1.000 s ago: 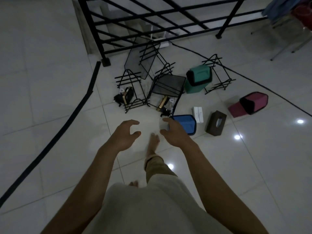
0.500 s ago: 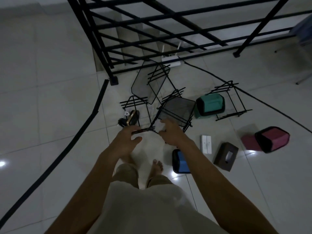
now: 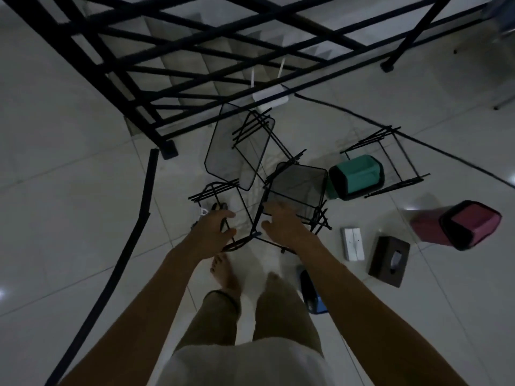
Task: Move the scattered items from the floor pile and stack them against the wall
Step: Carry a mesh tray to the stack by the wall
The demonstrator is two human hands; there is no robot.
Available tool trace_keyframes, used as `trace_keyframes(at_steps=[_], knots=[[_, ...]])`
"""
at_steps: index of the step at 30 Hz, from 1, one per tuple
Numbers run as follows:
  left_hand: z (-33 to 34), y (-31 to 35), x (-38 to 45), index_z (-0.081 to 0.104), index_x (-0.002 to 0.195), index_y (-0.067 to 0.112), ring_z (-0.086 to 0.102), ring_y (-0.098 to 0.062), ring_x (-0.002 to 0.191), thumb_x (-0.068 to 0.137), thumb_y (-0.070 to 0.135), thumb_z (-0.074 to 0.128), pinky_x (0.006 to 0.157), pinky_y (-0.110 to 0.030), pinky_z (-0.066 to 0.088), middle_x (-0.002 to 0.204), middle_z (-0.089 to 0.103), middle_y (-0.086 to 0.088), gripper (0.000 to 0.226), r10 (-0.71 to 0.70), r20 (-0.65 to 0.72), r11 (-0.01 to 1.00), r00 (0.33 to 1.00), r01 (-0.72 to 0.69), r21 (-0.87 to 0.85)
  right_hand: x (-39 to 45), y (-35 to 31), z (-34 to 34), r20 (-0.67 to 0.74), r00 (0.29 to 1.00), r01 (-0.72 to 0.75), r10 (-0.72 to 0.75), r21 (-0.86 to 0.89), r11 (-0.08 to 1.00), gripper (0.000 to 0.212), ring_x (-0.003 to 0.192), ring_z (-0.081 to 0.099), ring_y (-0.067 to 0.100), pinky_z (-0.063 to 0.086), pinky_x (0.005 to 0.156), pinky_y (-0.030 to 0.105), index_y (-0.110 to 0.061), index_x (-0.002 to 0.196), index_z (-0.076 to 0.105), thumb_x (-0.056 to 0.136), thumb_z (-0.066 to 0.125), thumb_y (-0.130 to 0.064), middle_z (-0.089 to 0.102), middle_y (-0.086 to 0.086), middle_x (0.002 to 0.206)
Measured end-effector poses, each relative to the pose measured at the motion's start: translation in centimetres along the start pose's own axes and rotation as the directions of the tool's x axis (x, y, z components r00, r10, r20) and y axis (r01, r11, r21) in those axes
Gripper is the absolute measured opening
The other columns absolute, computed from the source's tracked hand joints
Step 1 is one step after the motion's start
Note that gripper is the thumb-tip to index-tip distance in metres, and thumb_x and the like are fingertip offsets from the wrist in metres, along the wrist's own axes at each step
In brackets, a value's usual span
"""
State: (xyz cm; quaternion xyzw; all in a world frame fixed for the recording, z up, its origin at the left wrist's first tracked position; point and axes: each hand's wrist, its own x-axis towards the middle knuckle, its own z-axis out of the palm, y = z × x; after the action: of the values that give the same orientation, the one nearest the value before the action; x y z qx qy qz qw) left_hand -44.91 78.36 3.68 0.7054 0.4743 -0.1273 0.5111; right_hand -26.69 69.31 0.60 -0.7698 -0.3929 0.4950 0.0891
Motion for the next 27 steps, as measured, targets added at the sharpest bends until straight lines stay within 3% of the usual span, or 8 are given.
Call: trace_keyframes(at_steps=[6, 9, 12, 15, 18, 20, 23, 27], knots=[[-0.2, -4.0, 12.6, 0.050, 0.134, 0.022, 0.049, -0.017, 0.116, 0.093, 0.021, 0.060, 0.101, -0.028, 0.040, 0.131, 0.045, 0.003, 0.042, -0.053, 0.054, 0.998, 0.997, 0.052, 0.031, 13.0, 1.3, 1.5, 0.027, 0.995, -0.096, 0.094, 0.107, 0.990, 0.053, 0.120, 0.048, 0.037, 0.045, 0.099, 0.041, -0.017, 0.146, 0.035, 0.096, 0.053, -0.022, 0.043, 0.020, 0.133], [1.4, -7.5, 20.5, 0.053, 0.130, 0.021, 0.053, -0.021, 0.115, 0.092, 0.021, 0.060, 0.105, -0.038, 0.041, 0.130, 0.053, -0.006, 0.039, -0.005, 0.052, 0.997, 0.999, 0.002, 0.074, 20.5, 3.4, 3.1, 0.029, 0.992, -0.124, 0.121, 0.152, 0.981, 0.054, 0.113, 0.052, 0.037, 0.046, 0.098, 0.040, -0.019, 0.147, 0.034, 0.096, 0.052, -0.020, 0.040, 0.019, 0.135], [3.5, -10.2, 27.7, 0.050, 0.135, 0.013, 0.040, -0.029, 0.132, 0.090, 0.027, 0.056, 0.112, -0.046, 0.032, 0.143, 0.045, -0.012, 0.048, 0.038, 0.014, 0.985, 0.999, -0.039, 0.169, 27.5, 6.2, 4.9, 0.009, 0.991, -0.131, 0.131, 0.166, 0.977, 0.055, 0.118, 0.049, 0.035, 0.044, 0.100, 0.036, -0.020, 0.149, 0.032, 0.097, 0.052, -0.020, 0.034, 0.017, 0.142], [5.6, -11.9, 33.2, 0.038, 0.145, 0.024, 0.016, -0.033, 0.145, 0.091, 0.037, 0.052, 0.117, -0.055, 0.010, 0.156, 0.024, -0.007, 0.057, 0.041, -0.034, 0.923, 0.999, -0.025, 0.383, 33.2, 8.6, 6.5, -0.011, 0.990, -0.138, 0.144, 0.221, 0.965, 0.057, 0.123, 0.046, 0.031, 0.040, 0.096, 0.025, -0.022, 0.151, 0.031, 0.098, 0.053, -0.019, 0.032, 0.017, 0.144], [7.7, -13.7, 37.4, 0.024, 0.150, 0.031, -0.005, -0.030, 0.147, 0.095, 0.035, 0.052, 0.114, -0.055, -0.006, 0.161, 0.006, -0.003, 0.062, 0.025, -0.049, 0.856, 0.998, 0.004, 0.517, 38.0, 10.2, 8.1, 0.000, 0.993, -0.113, 0.116, 0.252, 0.961, 0.061, 0.129, 0.040, 0.031, 0.038, 0.103, 0.027, -0.029, 0.150, 0.030, 0.096, 0.054, -0.017, 0.023, 0.018, 0.150], [8.6, -14.6, 39.0, 0.019, 0.151, 0.031, -0.008, -0.030, 0.147, 0.095, 0.036, 0.051, 0.113, -0.057, -0.009, 0.161, 0.002, -0.003, 0.065, 0.029, -0.041, 0.833, 0.999, -0.002, 0.553, 40.7, 10.8, 9.0, 0.013, 0.993, -0.117, 0.118, 0.296, 0.948, 0.063, 0.130, 0.042, 0.030, 0.042, 0.105, 0.029, -0.029, 0.151, 0.030, 0.095, 0.055, -0.015, 0.022, 0.017, 0.153], [9.4, -16.0, 40.6, 0.018, 0.151, 0.030, -0.008, -0.031, 0.147, 0.096, 0.037, 0.051, 0.111, -0.060, -0.011, 0.161, 0.001, -0.004, 0.065, 0.019, -0.025, 0.812, 1.000, -0.001, 0.584, 43.0, 11.0, 9.0, 0.061, 0.988, -0.154, 0.141, 0.415, 0.897, 0.064, 0.134, 0.040, 0.023, 0.035, 0.093, 0.010, -0.015, 0.153, 0.024, 0.096, 0.052, -0.009, 0.026, 0.010, 0.156], [9.3, -16.1, 41.3, 0.018, 0.151, 0.032, -0.009, -0.029, 0.147, 0.096, 0.038, 0.049, 0.110, -0.059, -0.015, 0.161, 0.000, -0.005, 0.064, 0.000, -0.033, 0.816, 0.999, 0.019, 0.577, 43.3, 11.5, 8.7, -0.014, 0.988, -0.120, 0.153, 0.558, 0.821, 0.060, 0.139, 0.034, 0.024, 0.030, 0.100, 0.011, -0.004, 0.153, 0.019, 0.098, 0.043, 0.001, 0.026, 0.012, 0.157]])
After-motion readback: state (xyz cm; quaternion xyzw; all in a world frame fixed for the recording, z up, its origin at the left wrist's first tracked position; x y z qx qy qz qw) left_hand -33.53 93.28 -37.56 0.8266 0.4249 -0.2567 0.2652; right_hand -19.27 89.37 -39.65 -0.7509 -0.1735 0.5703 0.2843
